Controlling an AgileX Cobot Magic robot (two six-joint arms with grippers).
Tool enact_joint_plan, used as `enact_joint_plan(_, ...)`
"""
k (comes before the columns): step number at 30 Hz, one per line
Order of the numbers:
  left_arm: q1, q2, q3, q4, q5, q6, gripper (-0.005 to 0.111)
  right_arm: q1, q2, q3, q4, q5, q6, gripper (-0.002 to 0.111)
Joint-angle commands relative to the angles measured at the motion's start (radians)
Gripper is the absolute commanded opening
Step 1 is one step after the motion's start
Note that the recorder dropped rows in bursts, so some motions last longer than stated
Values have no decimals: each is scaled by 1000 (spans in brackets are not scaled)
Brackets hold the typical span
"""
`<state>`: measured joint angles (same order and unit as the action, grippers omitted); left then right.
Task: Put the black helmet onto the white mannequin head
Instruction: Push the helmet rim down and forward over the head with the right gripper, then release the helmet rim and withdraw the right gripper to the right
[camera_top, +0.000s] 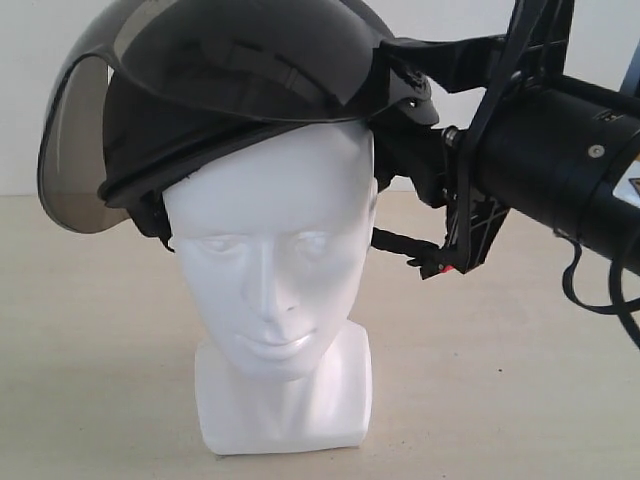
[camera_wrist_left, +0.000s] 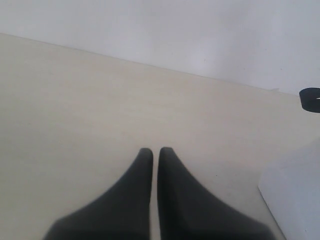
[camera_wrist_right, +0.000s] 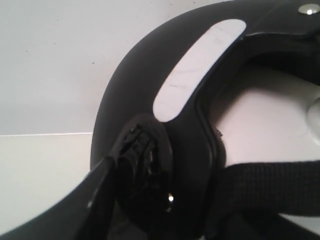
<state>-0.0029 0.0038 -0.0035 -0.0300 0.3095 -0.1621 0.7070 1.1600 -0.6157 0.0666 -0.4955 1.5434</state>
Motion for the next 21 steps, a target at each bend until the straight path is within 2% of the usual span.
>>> enact_joint_plan(1,2,-4,4,-6,-3,6,4,1,2,33,-75,250,-107,41)
enact_joint_plan(2,2,-4,4,-6,-3,6,4,1,-1,33,-75,264,-107,50)
enact_joint_plan(4,2,-4,4,-6,-3,6,4,1,-1,33,-75,305,-98,60)
enact_joint_plan(8,2,-4,4,-6,-3,6,4,1,-1,33,-75,375,-74,59)
enact_joint_plan(21,2,-4,4,-6,-3,6,4,1,-26,33,-75,410,-71,59)
